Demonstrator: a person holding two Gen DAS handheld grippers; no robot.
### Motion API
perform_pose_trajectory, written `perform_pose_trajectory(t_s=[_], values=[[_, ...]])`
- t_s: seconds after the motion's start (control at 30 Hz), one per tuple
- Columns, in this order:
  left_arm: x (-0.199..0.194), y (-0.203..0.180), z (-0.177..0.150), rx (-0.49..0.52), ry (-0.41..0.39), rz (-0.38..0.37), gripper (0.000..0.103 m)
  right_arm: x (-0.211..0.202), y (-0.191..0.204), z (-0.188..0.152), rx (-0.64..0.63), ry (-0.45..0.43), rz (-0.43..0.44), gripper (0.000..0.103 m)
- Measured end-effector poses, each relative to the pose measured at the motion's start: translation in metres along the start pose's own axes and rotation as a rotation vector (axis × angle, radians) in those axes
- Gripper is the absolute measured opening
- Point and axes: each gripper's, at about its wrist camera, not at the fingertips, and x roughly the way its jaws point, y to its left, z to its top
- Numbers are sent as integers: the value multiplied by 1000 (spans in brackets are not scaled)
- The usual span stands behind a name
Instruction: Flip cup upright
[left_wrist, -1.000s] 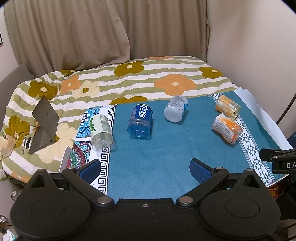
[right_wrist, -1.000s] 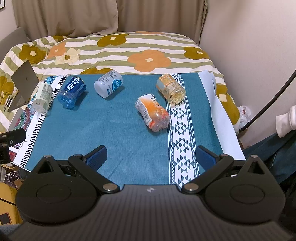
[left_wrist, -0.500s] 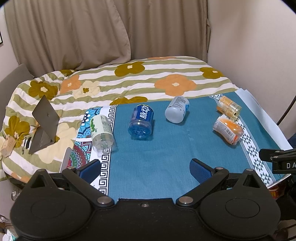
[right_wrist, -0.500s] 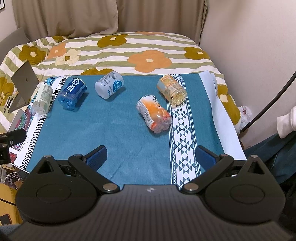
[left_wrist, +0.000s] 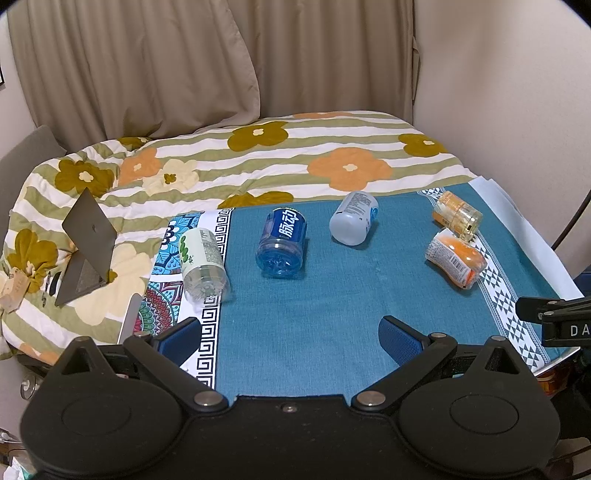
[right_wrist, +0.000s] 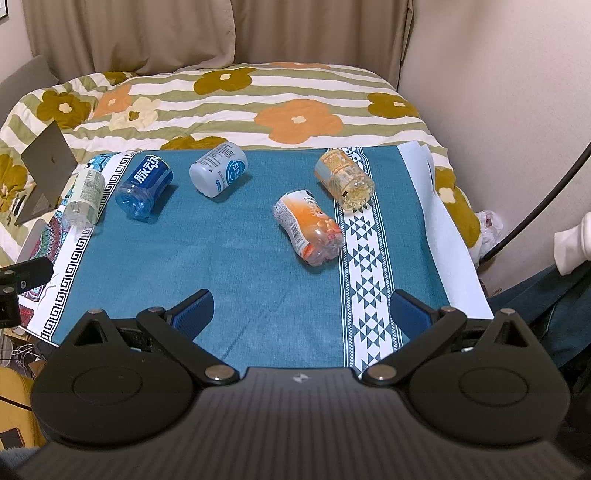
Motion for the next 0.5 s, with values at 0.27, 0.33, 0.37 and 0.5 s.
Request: perform_pose_trajectory(t_s=[0.27, 0.33, 0.37, 0.5], values=[[3, 5, -1, -6, 1, -2, 103, 1, 0, 0, 1, 2, -1, 103], [3, 5, -1, -6, 1, -2, 103, 0, 0, 0, 1, 1, 0, 103], [3, 5, -1, -6, 1, -2, 103, 0, 0, 0, 1, 1, 1, 103], [2, 6, -3, -6, 0, -5, 103, 0, 1, 0, 1, 2, 1, 103]])
